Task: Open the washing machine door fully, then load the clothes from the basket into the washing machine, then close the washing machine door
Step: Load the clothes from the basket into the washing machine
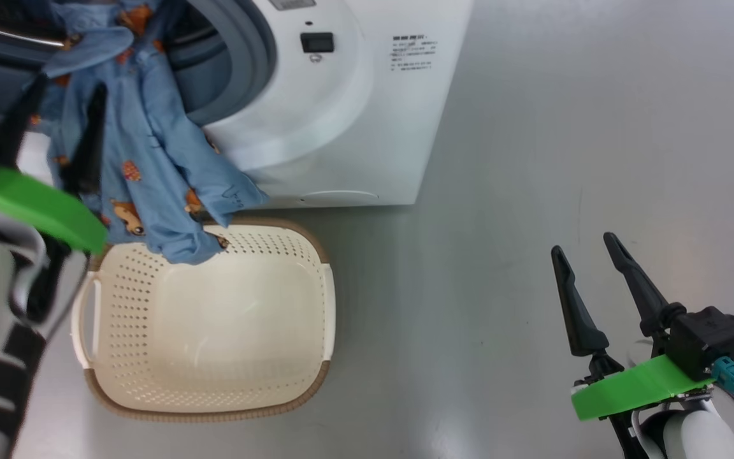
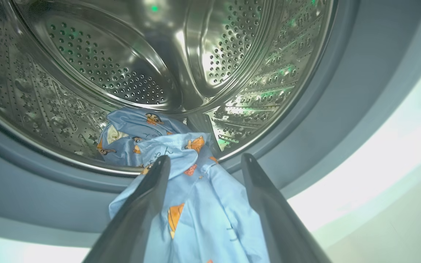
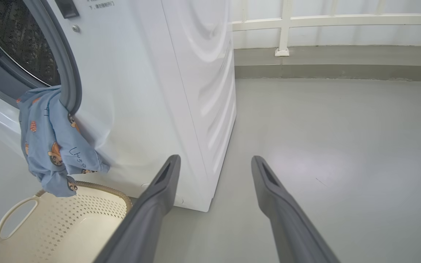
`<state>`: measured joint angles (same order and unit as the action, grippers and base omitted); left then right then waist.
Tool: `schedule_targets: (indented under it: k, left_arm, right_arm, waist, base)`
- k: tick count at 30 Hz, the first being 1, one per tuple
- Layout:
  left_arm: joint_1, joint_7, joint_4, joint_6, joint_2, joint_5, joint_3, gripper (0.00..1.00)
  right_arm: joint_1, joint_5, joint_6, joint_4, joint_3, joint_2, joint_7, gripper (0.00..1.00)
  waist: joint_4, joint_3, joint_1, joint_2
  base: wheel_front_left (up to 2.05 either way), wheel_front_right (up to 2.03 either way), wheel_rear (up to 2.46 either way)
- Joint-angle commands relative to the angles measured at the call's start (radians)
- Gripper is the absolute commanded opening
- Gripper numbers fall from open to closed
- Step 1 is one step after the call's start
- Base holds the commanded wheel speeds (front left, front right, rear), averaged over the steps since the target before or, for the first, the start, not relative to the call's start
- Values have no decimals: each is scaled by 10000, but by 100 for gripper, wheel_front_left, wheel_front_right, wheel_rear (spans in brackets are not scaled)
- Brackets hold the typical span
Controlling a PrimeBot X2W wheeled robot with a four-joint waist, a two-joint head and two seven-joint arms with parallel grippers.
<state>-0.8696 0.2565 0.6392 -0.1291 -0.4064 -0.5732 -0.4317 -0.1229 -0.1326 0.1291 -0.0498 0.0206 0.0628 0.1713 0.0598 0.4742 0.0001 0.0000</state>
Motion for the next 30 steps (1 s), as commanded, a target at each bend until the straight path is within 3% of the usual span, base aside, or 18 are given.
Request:
schedule_targets:
  k: [1,10,15,24,30]
  left_arm:
    - [343,53,-410,-4,-455,163,448,100]
    - [3366,53,-2889,592,292,836,1761,100]
    - [5011,53,-4196,971,1253,1350,2621,100]
    - [6707,53,-5182,982,2654,2563,3366,100]
    - [7348,53,-5500,792,3231,3024,3845,100]
  right_arm:
    - [278,13,16,-257,221,-16,-39,100]
    - [562,-52,16,-367,146,-32,-108,100]
    - [685,-78,16,-357,129,-47,-82,100]
    - [785,-132,16,-277,182,-62,-46,100]
    - [866,-160,16,-234,178,-71,-22,100]
  waist:
    - [242,-337,-1,0]
    - [387,-698,-1,0]
    - [467,-842,-1,0]
    - [441,-1091,-1,0]
    - [436,-1165,-1,0]
  base:
    - [0,0,0]
    - [0,0,0]
    - [0,0,0]
    - [0,0,0]
    - [0,0,0]
